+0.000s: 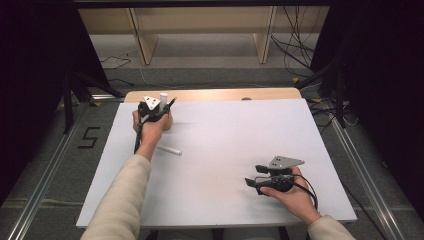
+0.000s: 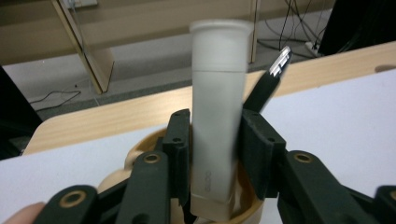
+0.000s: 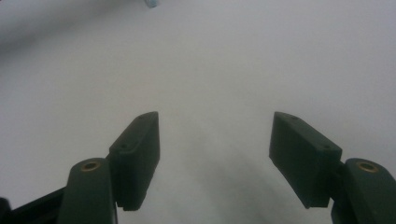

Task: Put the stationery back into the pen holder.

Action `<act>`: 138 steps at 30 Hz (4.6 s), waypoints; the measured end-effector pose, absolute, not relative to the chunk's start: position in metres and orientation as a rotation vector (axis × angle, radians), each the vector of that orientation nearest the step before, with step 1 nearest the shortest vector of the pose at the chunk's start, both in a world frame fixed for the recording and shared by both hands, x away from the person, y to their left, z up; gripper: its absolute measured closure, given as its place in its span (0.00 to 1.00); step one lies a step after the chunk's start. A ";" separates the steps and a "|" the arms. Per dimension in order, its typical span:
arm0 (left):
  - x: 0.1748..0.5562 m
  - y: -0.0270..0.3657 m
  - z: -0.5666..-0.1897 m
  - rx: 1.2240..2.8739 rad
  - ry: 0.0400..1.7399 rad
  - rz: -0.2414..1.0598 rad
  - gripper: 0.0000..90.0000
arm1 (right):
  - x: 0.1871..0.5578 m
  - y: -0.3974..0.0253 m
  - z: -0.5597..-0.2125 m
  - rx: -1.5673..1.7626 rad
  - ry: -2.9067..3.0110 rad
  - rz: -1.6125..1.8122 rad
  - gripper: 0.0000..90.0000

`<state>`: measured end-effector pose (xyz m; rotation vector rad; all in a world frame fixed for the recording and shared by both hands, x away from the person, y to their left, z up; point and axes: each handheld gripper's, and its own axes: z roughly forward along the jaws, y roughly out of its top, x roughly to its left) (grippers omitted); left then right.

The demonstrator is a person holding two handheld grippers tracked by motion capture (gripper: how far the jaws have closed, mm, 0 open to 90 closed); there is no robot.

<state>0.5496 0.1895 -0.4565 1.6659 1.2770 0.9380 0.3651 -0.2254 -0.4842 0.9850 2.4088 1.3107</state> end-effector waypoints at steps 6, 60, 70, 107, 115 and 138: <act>0.548 0.192 -0.456 1.665 1.285 0.930 0.75 | 0.365 -0.225 -0.484 0.991 2.413 1.308 0.38; 0.564 0.191 -0.413 1.589 1.354 0.937 1.00 | 0.366 -0.224 -0.485 0.992 2.433 1.308 0.38; 0.553 0.194 -0.411 1.592 1.344 0.910 0.97 | 0.366 -0.224 -0.486 0.993 2.435 1.306 0.38; 0.442 0.221 -0.461 1.767 1.318 0.765 0.62 | 0.367 -0.224 -0.486 1.003 2.431 1.294 0.37; 0.434 0.222 -0.465 1.785 1.321 0.746 0.58 | 0.367 -0.225 -0.486 1.000 2.433 1.293 0.37; 0.419 0.233 -0.467 1.834 1.300 0.755 0.47 | 0.366 -0.224 -0.485 0.992 2.428 1.303 0.37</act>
